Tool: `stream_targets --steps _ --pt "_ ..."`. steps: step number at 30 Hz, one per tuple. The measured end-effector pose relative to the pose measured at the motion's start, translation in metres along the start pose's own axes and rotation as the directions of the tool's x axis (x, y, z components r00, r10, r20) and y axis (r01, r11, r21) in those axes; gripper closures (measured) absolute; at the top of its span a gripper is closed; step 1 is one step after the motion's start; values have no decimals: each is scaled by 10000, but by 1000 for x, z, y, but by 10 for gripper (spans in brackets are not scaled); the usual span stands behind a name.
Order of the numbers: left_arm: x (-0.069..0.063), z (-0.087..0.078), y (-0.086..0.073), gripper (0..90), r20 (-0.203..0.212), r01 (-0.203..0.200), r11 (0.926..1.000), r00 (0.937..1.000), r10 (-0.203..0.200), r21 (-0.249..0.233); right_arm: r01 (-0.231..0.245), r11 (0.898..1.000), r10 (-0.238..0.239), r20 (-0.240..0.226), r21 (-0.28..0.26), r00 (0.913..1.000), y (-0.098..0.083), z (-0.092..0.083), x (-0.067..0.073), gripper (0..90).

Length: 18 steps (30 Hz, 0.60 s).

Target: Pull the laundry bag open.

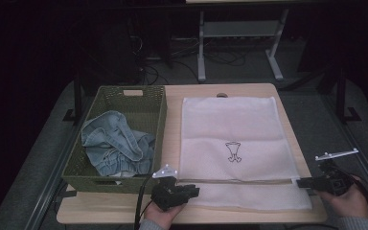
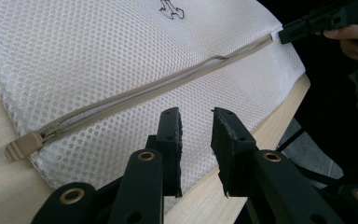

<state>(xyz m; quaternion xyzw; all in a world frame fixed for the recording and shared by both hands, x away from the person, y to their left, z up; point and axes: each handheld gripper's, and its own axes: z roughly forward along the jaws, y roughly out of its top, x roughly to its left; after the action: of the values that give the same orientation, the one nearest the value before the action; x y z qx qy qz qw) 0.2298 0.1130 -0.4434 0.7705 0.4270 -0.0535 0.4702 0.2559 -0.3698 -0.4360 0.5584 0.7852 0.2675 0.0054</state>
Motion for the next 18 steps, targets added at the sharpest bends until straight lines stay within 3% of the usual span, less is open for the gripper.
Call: stream_targets --steps 2,9,18 --pt "0 0 0 719 -18 -74 9999 10000 74 -80 138 9999 -138 205 -27 9997 -2 -2 4 723" --pt "0 1 -1 700 37 -185 9998 9998 186 -55 607 9976 -598 282 -323 9978 1 -12 18 656" --pt "0 0 1 669 262 -281 9996 9993 282 -22 1174 9918 -1172 61 -510 9931 8 -6 36 612"
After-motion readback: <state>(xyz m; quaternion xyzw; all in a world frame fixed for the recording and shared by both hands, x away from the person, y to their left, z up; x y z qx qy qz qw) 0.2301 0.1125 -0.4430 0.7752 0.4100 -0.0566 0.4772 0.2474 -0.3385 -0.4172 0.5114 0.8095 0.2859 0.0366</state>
